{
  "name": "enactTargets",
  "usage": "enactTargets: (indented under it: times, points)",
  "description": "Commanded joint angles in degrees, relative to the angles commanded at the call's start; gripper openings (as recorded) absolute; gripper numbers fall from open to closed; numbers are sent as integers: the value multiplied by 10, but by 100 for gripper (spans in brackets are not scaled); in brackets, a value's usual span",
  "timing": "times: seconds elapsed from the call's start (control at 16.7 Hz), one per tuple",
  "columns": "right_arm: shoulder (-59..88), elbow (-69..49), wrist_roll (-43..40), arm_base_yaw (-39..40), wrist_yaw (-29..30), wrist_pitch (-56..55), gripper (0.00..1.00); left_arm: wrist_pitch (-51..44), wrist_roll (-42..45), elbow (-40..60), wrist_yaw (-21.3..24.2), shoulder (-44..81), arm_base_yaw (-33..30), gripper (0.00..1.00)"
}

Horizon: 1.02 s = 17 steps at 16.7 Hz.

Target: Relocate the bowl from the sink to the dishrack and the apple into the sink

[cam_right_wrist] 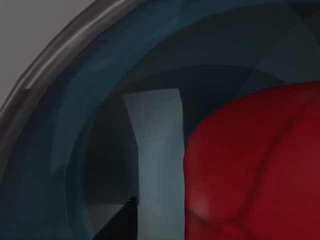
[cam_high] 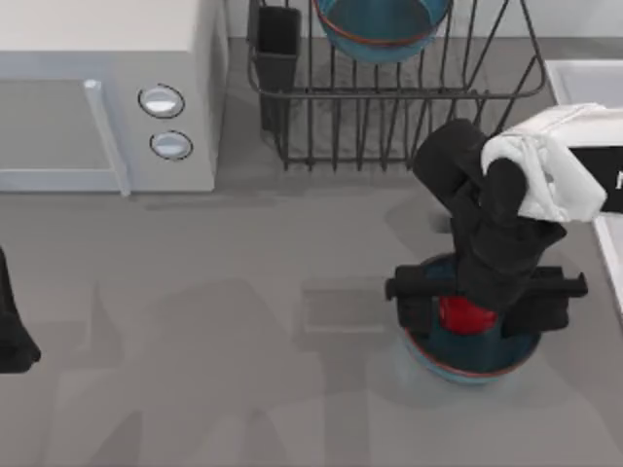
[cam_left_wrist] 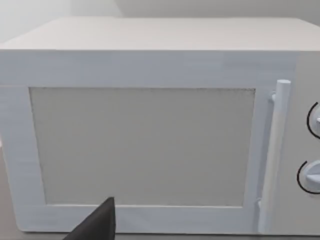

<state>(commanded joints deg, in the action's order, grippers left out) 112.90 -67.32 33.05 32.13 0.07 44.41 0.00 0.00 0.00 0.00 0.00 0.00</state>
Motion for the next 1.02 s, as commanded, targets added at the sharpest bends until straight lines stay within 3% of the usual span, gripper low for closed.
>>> enactTargets:
  times: [0.72, 1.02]
  points:
    - [0, 0, 0, 0, 0, 0, 2, 0, 0, 0, 0, 0, 0, 100]
    - [0, 0, 0, 0, 0, 0, 0, 0, 0, 0, 0, 0, 0, 100]
